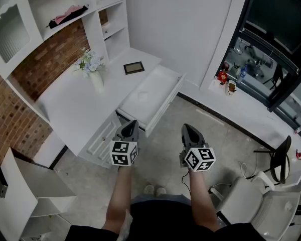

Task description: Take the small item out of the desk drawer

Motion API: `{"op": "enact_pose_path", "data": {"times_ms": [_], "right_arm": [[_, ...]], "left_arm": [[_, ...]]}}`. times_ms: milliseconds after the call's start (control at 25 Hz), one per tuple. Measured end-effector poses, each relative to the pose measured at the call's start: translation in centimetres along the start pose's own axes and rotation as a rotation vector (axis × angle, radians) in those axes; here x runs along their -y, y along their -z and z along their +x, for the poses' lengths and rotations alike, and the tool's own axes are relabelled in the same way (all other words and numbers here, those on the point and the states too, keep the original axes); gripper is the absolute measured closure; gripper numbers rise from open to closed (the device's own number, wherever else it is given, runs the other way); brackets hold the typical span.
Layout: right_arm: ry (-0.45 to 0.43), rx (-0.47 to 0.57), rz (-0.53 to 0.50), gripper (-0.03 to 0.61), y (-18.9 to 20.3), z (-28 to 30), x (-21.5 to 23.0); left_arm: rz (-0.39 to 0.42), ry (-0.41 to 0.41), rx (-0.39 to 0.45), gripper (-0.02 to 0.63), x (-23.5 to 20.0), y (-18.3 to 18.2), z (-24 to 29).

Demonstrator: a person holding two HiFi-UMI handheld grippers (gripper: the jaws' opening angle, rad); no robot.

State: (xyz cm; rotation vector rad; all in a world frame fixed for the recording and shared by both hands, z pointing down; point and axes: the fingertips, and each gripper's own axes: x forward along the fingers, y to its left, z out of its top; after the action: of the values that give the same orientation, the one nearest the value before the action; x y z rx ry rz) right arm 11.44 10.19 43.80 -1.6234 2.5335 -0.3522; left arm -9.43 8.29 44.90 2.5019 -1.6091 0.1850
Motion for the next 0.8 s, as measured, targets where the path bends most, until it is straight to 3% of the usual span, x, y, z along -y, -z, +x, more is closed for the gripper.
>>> {"op": "enact_pose_path", "data": {"times_ms": [800], "right_arm": [[0.008, -0.003, 0.052, 0.581, 0.8, 1.1, -0.2]], "left_arm": [[-0.022, 0.019, -0.053, 0.604, -0.8, 1.8, 0.6]]}}
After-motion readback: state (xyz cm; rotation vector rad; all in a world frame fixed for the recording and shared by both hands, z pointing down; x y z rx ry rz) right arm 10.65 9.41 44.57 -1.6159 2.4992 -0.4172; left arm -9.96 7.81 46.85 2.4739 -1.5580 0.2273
